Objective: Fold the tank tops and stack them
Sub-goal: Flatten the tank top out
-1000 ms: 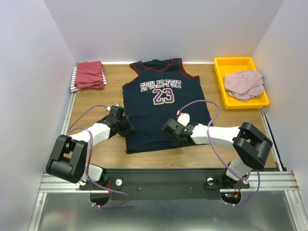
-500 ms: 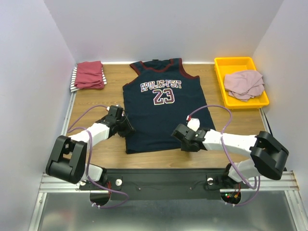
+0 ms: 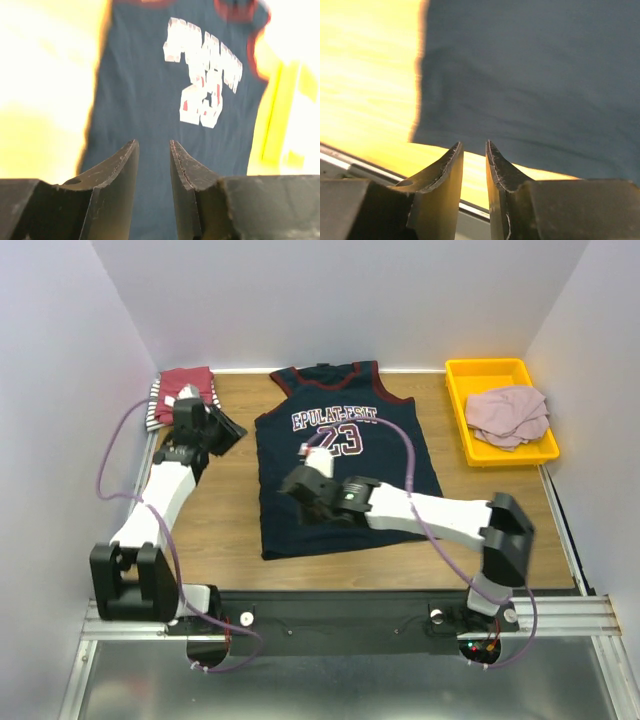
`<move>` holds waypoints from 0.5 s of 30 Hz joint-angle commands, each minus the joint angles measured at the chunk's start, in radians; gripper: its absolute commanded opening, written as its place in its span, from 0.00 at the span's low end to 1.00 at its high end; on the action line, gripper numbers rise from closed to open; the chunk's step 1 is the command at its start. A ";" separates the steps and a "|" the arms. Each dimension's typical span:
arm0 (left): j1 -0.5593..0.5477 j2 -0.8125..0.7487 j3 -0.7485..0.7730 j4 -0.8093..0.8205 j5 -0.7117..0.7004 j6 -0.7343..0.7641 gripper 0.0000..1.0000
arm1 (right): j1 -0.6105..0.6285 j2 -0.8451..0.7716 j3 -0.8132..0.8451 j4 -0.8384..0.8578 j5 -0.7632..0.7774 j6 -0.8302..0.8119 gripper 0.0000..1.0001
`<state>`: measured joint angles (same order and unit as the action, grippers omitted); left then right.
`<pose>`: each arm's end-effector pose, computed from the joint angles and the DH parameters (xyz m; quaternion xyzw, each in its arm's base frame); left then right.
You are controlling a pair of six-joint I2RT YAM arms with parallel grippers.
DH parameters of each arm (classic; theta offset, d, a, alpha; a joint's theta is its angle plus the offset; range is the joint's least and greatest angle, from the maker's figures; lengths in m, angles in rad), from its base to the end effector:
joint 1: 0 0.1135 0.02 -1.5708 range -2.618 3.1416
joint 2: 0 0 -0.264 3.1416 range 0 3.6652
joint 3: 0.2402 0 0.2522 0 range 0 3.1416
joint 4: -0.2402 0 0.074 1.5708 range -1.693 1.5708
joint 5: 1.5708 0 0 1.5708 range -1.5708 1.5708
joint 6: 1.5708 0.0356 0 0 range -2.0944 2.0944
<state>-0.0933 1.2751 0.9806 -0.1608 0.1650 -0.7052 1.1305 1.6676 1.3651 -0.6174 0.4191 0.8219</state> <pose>0.2911 -0.0331 0.3044 -0.2131 0.8194 -0.2695 0.4588 0.1673 0.3211 0.2758 -0.0767 0.9260 0.1487 0.3385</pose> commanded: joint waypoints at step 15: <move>0.070 0.495 0.480 -0.080 0.073 0.305 0.40 | 0.132 0.546 0.491 0.097 -0.095 -0.158 0.23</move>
<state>-0.0303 1.8053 1.4425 -0.2405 0.2207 -0.4484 1.2339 2.2097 1.8240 -0.5430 0.3290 0.6605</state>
